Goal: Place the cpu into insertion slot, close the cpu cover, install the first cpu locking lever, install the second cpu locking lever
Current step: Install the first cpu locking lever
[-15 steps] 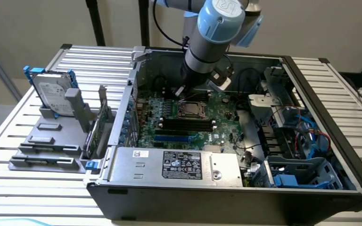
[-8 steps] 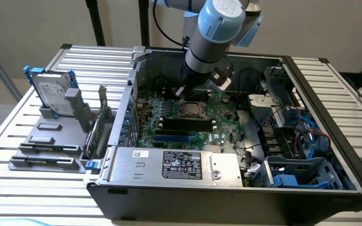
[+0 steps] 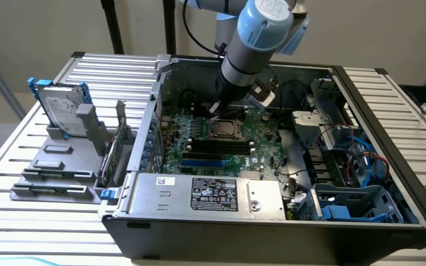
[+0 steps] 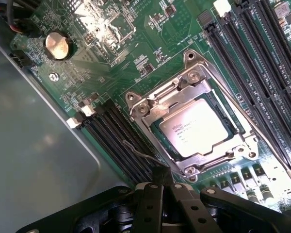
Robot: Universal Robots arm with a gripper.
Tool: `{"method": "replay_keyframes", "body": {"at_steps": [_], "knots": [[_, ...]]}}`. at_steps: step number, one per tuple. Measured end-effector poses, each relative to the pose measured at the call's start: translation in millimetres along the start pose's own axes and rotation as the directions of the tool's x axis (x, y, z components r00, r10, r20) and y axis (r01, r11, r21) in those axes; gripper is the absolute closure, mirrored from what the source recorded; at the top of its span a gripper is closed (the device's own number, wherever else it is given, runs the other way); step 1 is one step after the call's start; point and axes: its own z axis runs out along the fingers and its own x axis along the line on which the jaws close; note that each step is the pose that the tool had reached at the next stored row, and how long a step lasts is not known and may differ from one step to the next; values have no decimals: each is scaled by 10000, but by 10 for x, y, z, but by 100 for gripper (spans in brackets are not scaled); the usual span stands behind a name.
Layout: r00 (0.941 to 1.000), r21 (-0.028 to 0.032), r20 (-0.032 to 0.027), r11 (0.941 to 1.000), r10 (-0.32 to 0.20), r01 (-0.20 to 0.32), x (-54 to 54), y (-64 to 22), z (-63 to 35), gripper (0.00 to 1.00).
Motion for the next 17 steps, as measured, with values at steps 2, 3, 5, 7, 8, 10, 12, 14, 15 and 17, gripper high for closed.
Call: {"method": "replay_keyframes", "body": {"at_steps": [2, 3, 5, 7, 8, 10, 12, 14, 15, 17], "knots": [[10000, 9, 8, 10000, -4, 4, 9, 12, -2, 89], [10000, 13, 12, 10000, -7, 7, 13, 17, -3, 89], [10000, 20, 17, 10000, -10, 10, 22, 28, -5, 89], [10000, 25, 22, 10000, -14, 14, 29, 37, -6, 89], [10000, 27, 24, 10000, -16, 16, 32, 41, -7, 89], [10000, 30, 26, 10000, -16, 16, 33, 42, -7, 89], [10000, 32, 27, 10000, -20, 20, 24, 41, -9, 89], [10000, 34, 30, 10000, -29, 29, -5, 24, -10, 89], [10000, 35, 31, 10000, -31, 31, -27, 5, -9, 89], [10000, 36, 36, 10000, -40, 40, -77, -35, -6, 89]]}}
